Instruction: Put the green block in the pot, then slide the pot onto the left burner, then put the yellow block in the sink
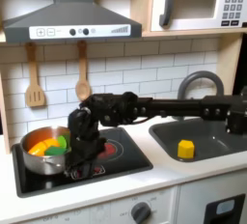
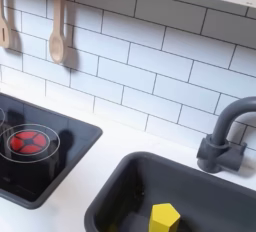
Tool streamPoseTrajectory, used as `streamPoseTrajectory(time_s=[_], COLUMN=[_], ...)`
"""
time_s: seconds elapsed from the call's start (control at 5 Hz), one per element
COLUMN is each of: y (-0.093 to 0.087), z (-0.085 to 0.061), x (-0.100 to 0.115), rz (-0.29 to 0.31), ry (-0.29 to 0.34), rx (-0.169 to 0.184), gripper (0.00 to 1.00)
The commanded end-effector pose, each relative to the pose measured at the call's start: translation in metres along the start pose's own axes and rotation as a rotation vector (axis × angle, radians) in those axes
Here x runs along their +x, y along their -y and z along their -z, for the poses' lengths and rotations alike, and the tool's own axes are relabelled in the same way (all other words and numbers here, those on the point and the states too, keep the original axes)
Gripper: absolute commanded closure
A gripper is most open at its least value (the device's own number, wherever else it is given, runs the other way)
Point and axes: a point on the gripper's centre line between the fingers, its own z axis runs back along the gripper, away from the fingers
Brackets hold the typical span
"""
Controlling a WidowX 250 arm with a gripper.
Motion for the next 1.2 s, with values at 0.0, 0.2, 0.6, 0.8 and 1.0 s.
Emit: streamPoseTrajectory(time_s=[0.0,0.2,0.6,0.8,1.0], y=[-0.0003,-0.0001,-0.0035,-0.0039,-0.0012], z=[0.0045,0.0041,0.0081,0.0067,0.0043], x=[0.005,0.0053,0.002,0.0031,0.0053], rz=[0.001,0.004,0.005,0.004,0.009], ry=[-0.004,-0.004,-0.014,-0.007,0.004], rx=[0.001,0.002,0.017,0.019,0.014], gripper=[1.0,1.0,1.0,1.0,1.0])
